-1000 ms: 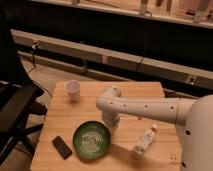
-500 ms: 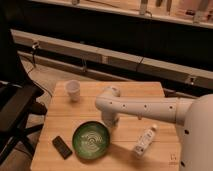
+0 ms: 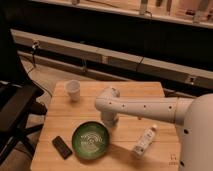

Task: Push the ceramic bowl across the table

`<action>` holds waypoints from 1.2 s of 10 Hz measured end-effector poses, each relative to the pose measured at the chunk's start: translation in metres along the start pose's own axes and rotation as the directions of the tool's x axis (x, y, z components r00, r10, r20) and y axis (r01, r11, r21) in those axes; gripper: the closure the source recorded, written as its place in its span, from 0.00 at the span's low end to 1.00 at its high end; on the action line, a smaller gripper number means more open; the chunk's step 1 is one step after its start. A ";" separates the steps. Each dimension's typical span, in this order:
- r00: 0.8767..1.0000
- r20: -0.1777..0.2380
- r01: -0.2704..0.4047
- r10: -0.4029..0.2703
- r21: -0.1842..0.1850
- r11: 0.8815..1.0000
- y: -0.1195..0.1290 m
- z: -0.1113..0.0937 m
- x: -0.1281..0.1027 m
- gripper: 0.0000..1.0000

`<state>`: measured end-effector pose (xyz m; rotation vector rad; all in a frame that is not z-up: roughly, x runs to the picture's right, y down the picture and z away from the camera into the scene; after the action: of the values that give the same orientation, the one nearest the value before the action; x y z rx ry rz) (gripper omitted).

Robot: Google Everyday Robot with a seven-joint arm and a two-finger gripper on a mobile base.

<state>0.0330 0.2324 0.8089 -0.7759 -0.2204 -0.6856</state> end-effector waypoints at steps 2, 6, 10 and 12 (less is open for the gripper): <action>1.000 -0.011 0.010 -0.010 -0.005 1.000 0.001 -0.001 0.000 1.00; 0.998 -0.025 0.048 -0.049 -0.026 0.998 -0.001 -0.002 -0.011 1.00; 0.994 -0.022 0.103 -0.104 -0.040 0.994 0.002 -0.001 -0.023 1.00; 0.992 -0.016 0.127 -0.127 -0.039 0.991 0.008 0.000 -0.030 1.00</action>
<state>0.0149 0.2514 0.7916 -0.7965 -0.2425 -0.8187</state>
